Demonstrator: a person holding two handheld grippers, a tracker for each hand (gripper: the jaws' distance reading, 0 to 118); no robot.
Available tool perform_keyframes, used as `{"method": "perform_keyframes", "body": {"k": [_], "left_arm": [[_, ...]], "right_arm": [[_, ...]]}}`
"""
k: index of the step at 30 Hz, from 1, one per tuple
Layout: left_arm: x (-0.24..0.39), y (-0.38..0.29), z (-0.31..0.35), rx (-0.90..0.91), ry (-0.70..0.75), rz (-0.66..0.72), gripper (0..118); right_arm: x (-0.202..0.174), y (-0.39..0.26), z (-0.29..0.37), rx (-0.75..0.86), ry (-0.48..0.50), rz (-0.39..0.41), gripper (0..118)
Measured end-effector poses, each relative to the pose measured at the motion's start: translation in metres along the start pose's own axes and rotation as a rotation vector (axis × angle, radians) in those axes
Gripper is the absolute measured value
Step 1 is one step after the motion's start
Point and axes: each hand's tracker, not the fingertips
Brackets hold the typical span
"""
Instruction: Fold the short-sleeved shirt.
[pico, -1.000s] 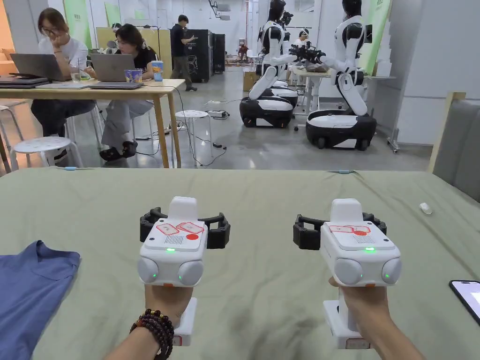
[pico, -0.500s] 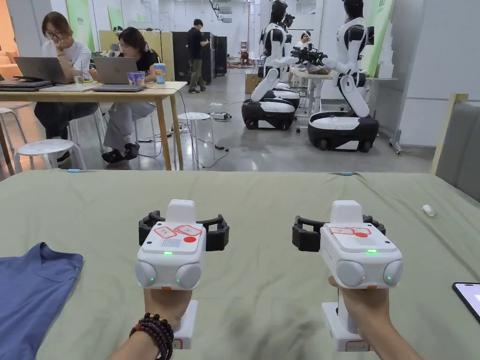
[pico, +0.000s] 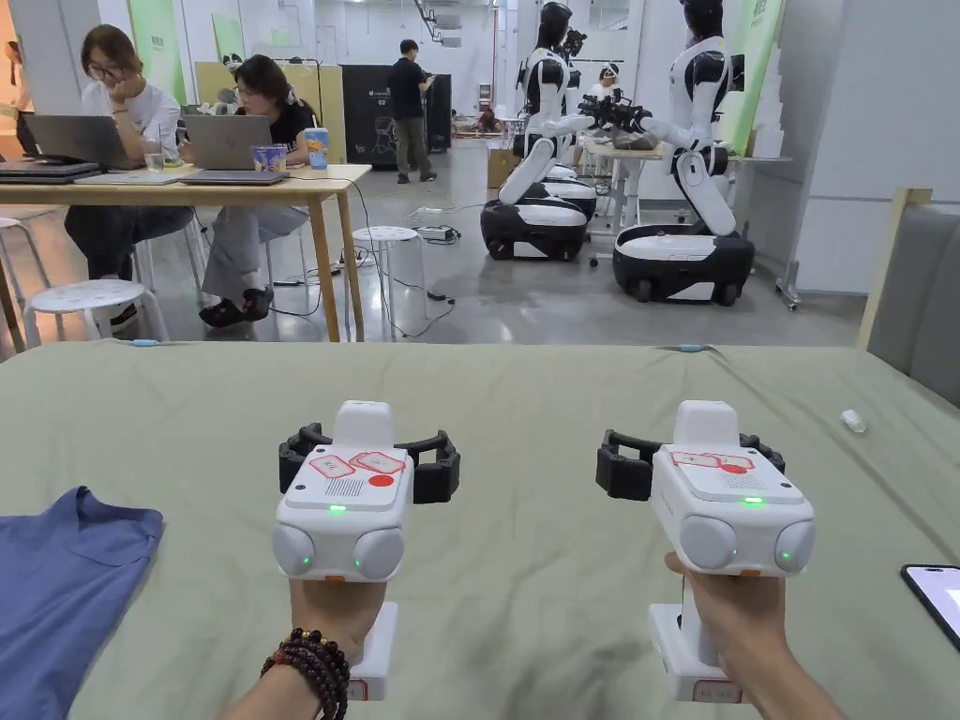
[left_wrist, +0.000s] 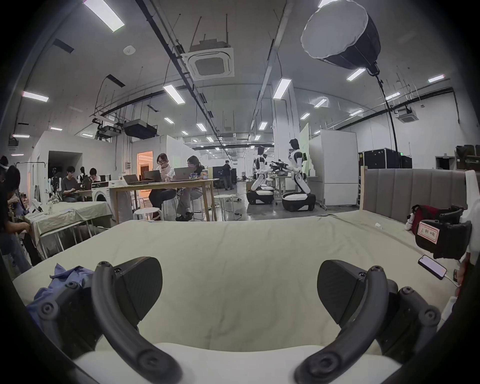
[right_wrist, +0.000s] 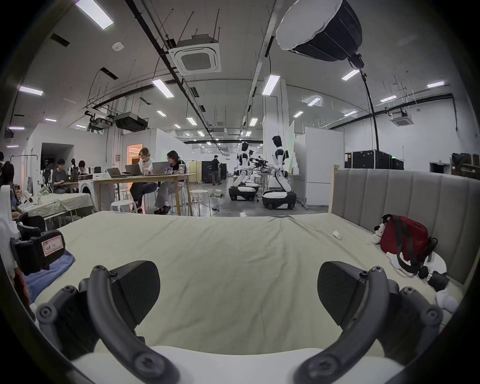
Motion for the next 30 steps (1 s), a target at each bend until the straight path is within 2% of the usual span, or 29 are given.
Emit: {"method": "perform_keyframes", "body": {"k": [6,30], "left_arm": [[0.0034,-0.0012,-0.0019,-0.019,-0.035,-0.012,118],[0.0079,-0.0042,-0.0027,-0.023,-0.011,-0.037,117]], "right_arm": [[-0.0051,0.0008,0.0019,0.017,0.005,0.035,118],[-0.0032,-0.0024,0.0017,-0.003,-0.007,0.017,118]]}}
